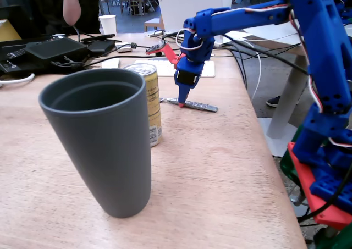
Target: Grab the fork and place it in gray glass
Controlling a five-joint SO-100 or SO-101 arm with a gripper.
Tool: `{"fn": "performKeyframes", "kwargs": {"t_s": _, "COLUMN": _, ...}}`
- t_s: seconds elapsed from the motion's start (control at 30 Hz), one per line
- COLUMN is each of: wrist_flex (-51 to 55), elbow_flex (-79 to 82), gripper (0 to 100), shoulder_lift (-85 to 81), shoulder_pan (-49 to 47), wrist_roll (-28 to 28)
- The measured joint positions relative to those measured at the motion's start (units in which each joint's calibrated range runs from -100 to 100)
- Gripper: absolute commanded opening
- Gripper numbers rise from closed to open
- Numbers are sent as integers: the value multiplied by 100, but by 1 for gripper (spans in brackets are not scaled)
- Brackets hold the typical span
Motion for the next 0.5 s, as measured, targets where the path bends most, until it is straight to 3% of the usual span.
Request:
{"fn": "performKeyframes", "kwargs": {"t_s": 0.17, "wrist_flex": 356, "elbow_flex": 27, "gripper": 0, "shoulder_lift": -424, "shoulder_pan": 9, "wrist_roll": 0}}
{"fn": "performKeyframes", "kwargs": {"t_s": 0.5, "wrist_flex": 2104, "elbow_flex": 622, "gripper": 0, "shoulder_lift": -3649, "shoulder_pan": 9, "wrist_roll": -5}}
